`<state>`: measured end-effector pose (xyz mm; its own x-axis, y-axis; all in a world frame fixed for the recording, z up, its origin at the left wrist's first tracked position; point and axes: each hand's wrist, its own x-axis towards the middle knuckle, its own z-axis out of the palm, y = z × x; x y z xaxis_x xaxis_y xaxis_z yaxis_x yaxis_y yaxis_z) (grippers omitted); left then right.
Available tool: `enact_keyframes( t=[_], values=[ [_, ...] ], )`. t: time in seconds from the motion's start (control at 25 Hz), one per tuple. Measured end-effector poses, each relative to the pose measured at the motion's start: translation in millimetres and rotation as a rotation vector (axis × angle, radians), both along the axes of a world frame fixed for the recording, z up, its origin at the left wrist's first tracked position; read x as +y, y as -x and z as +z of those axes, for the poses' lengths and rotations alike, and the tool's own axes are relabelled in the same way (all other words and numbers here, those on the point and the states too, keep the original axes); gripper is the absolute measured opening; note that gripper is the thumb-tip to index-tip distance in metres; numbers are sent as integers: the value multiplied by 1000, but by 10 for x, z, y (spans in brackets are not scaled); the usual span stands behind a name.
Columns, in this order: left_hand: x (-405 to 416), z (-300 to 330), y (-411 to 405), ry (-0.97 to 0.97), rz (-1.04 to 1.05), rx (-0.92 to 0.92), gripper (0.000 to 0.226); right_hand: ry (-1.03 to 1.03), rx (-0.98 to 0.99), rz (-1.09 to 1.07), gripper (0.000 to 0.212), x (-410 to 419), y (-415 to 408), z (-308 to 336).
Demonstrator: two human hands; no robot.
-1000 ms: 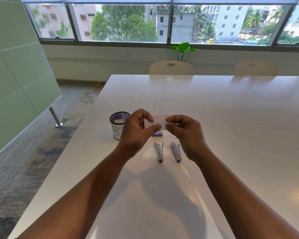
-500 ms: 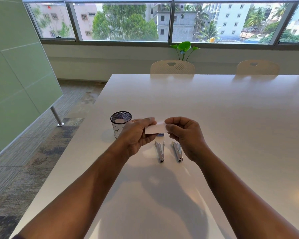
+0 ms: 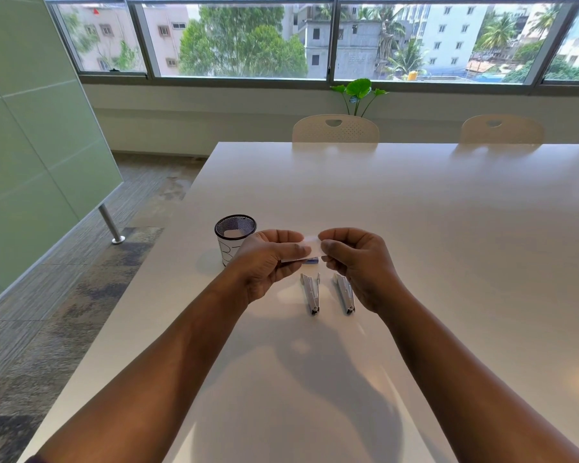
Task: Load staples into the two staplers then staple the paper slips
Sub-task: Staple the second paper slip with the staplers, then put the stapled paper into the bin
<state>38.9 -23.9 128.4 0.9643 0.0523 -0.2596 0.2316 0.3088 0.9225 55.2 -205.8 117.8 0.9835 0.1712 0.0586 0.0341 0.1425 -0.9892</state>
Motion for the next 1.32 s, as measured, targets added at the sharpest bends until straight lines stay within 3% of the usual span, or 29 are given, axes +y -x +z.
enact_keyframes(
  t=[0.08, 0.36, 0.56, 0.76, 0.84, 1.08, 1.2, 1.32],
  values=[
    [9, -21, 10, -44, -2, -21, 27, 10, 3, 3, 13, -3, -9, -12],
    [45, -121, -26, -46, 105, -43, 15, 47, -38, 59, 30, 43, -41, -52],
    [105, -255, -6, -319, 76, -193, 56, 136, -25, -42, 41, 43, -158, -86],
    [221, -431, -24, -512, 207, -311, 49, 214, -58, -99, 30, 53, -260, -102],
    [304, -512, -29, -654, 282, -357, 41, 268, -129, -105, 29, 68, -301, -82],
    [700, -943, -48, -1447, 250, -451, 15, 487, -373, -125, 28, 435, -438, -3],
    [976, -1120, -67, -1635, 247, -372, 6, 571, -515, -122, 22, 666, -564, 41],
    [1172, -1174, -126, -1717, 208, -236, 12, 652, -705, -107, 23, 908, -671, 71]
  ],
)
